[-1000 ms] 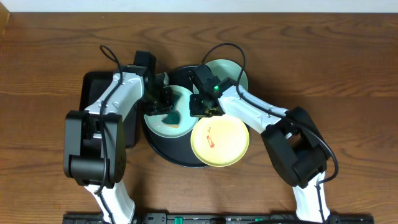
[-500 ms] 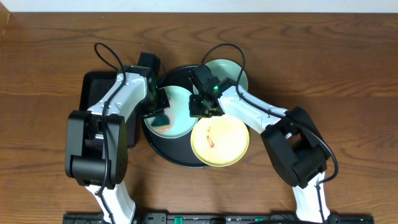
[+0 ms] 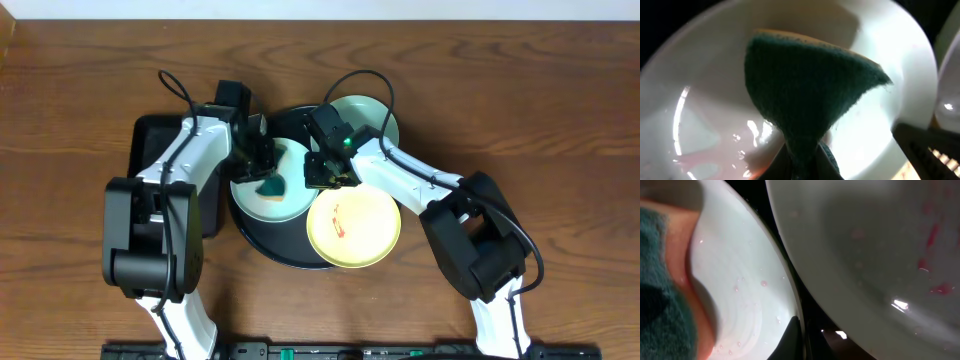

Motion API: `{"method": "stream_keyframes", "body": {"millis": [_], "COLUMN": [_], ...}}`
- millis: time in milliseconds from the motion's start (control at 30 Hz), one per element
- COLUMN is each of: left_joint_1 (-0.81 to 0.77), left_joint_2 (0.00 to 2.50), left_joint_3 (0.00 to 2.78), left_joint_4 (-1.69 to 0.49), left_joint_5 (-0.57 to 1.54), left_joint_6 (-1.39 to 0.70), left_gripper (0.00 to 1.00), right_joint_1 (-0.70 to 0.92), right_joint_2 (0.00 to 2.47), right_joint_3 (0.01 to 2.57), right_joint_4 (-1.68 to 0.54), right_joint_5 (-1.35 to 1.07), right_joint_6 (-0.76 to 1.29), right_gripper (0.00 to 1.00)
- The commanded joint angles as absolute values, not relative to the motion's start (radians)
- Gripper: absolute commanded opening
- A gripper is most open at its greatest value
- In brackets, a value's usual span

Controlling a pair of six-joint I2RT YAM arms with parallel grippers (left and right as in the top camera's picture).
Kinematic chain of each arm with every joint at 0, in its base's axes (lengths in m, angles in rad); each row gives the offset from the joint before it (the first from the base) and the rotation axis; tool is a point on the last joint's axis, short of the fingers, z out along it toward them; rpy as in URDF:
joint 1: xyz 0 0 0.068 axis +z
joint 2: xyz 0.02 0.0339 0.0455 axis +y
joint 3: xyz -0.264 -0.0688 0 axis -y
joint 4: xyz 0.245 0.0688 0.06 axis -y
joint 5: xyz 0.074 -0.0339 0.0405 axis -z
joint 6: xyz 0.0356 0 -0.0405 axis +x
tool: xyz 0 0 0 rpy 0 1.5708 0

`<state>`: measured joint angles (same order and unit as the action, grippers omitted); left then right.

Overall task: Clean dirty plates on tray and stack at the side
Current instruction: 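Scrub the held green plate with the sponge in the left gripper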

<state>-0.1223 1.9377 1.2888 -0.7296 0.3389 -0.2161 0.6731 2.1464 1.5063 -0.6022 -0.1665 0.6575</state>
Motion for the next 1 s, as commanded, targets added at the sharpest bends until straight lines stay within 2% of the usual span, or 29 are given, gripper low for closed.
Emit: {"method": "stream_keyframes", "body": {"millis": [0, 100, 200, 267, 400, 500, 567, 700, 800, 867, 967], "left_joint_1": [-0.124, -0.124, -0.125, -0.126, -0.126, -0.126, -0.126, -0.125, -0.117, -0.108, -0.091], "left_joint_2": [1.953, 1.953, 1.953, 1.953, 1.953, 1.953, 1.953, 1.953, 1.953, 1.952, 1.935], "left_joint_3": [1.281, 1.281, 1.281, 1.281, 1.281, 1.281, 1.281, 1.281, 1.285, 1.306, 1.367], "left_joint_4": [-0.73, -0.764, -0.805, -0.843, -0.909, -0.889, -0.847, -0.73, -0.655, -0.651, -0.702], "left_joint_5": [0.07, -0.11, -0.102, -0.03, 0.232, 0.425, 0.482, 0.479, 0.377, 0.278, 0.248], "left_joint_6": [-0.356, -0.46, -0.462, -0.446, -0.283, -0.155, -0.131, -0.135, -0.214, -0.28, -0.286], "left_gripper": [0.07, 0.07, 0.07, 0.07, 0.07, 0.07, 0.07, 0.07, 0.07, 0.07, 0.07], "right_joint_1": [0.662, 0.662, 0.662, 0.662, 0.662, 0.662, 0.662, 0.662, 0.662, 0.662, 0.662], "right_joint_2": [2.168, 2.168, 2.168, 2.168, 2.168, 2.168, 2.168, 2.168, 2.168, 2.168, 2.168], "right_joint_3": [1.506, 1.506, 1.506, 1.506, 1.506, 1.506, 1.506, 1.506, 1.506, 1.506, 1.506], "right_joint_4": [-0.617, -0.617, -0.617, -0.617, -0.618, -0.617, -0.617, -0.621, -0.621, -0.621, -0.622], "right_joint_5": [-0.146, -0.138, -0.138, -0.138, -0.138, -0.139, -0.139, -0.139, -0.139, -0.139, -0.139], "right_joint_6": [0.631, 0.631, 0.631, 0.631, 0.631, 0.631, 0.631, 0.631, 0.631, 0.631, 0.631], "right_gripper": [0.01, 0.01, 0.01, 0.01, 0.01, 0.01, 0.01, 0.01, 0.01, 0.01, 0.01]}}
